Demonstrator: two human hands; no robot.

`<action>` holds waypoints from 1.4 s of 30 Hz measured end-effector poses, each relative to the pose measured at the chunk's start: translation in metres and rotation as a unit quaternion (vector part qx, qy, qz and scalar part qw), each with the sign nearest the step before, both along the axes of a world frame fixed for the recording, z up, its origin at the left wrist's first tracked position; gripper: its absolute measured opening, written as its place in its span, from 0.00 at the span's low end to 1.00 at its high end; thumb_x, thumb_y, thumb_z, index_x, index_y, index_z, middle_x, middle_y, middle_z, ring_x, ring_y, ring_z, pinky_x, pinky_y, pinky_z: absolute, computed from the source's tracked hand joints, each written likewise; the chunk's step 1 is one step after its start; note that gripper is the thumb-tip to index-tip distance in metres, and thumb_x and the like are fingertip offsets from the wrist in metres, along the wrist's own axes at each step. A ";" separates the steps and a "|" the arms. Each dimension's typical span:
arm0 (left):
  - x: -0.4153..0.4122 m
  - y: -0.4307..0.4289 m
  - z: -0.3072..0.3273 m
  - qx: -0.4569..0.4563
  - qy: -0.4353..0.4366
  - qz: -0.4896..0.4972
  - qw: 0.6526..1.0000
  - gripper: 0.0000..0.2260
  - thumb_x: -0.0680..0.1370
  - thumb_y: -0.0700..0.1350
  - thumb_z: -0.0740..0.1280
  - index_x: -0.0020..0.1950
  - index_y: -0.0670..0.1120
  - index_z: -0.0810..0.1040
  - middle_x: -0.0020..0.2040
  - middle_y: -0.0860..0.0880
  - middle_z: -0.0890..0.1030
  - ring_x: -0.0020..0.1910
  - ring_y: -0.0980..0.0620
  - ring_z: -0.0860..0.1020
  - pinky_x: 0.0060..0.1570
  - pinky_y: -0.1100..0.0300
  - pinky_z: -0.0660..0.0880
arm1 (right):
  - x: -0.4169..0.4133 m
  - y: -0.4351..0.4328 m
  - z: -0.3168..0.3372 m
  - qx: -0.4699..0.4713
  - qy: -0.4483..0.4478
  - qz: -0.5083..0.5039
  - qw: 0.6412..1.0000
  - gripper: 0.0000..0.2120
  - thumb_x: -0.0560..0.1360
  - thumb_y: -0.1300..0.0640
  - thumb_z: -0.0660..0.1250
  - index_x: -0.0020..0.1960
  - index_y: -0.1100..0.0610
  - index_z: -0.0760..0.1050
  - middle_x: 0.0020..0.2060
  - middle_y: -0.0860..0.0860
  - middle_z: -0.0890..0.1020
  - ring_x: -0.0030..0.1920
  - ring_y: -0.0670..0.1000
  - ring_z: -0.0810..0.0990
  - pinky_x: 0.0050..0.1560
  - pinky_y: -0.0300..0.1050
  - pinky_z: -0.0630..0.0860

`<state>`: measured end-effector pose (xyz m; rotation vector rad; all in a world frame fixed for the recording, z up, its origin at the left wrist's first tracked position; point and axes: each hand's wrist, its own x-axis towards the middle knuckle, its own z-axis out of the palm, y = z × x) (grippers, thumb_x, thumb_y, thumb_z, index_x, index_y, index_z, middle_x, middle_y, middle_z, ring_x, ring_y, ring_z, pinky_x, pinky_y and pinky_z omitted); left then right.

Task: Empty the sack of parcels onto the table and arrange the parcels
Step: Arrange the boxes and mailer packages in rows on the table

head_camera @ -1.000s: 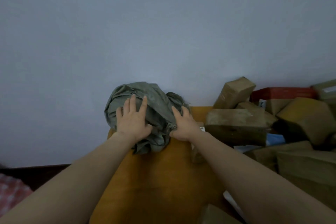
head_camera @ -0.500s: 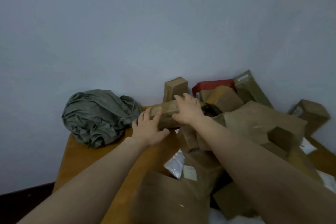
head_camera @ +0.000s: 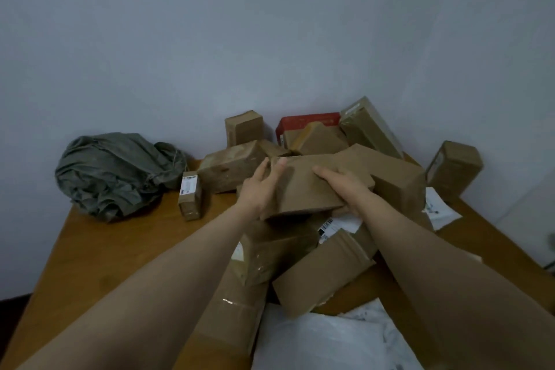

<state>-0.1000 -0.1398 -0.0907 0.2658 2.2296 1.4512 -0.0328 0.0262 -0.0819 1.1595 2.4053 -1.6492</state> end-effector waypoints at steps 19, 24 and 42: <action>-0.034 -0.124 -0.029 -0.306 0.220 0.043 0.925 0.36 0.70 0.76 0.50 0.74 0.61 0.60 0.78 0.50 0.54 0.77 0.45 0.48 0.69 0.33 0.41 | -0.023 -0.054 -0.031 0.461 0.065 -0.027 0.884 0.23 0.77 0.45 0.61 0.70 0.48 0.65 0.71 0.56 0.64 0.72 0.60 0.59 0.70 0.61 0.56; -0.044 -0.145 -0.059 -0.395 0.188 -0.021 0.899 0.29 0.76 0.61 0.62 0.75 0.56 0.59 0.75 0.46 0.61 0.75 0.42 0.54 0.69 0.29 0.45 | -0.022 -0.019 -0.049 0.234 -0.133 -0.069 0.961 0.36 0.75 0.34 0.56 0.76 0.47 0.49 0.75 0.58 0.54 0.74 0.66 0.51 0.71 0.67 0.53; -0.026 -0.064 -0.083 -0.048 0.128 -0.117 0.984 0.31 0.74 0.68 0.59 0.73 0.55 0.66 0.69 0.51 0.71 0.67 0.50 0.69 0.68 0.47 0.66 | -0.050 -0.074 -0.074 0.183 -0.008 0.077 0.980 0.15 0.80 0.53 0.55 0.66 0.48 0.69 0.67 0.52 0.71 0.69 0.55 0.66 0.71 0.55 0.60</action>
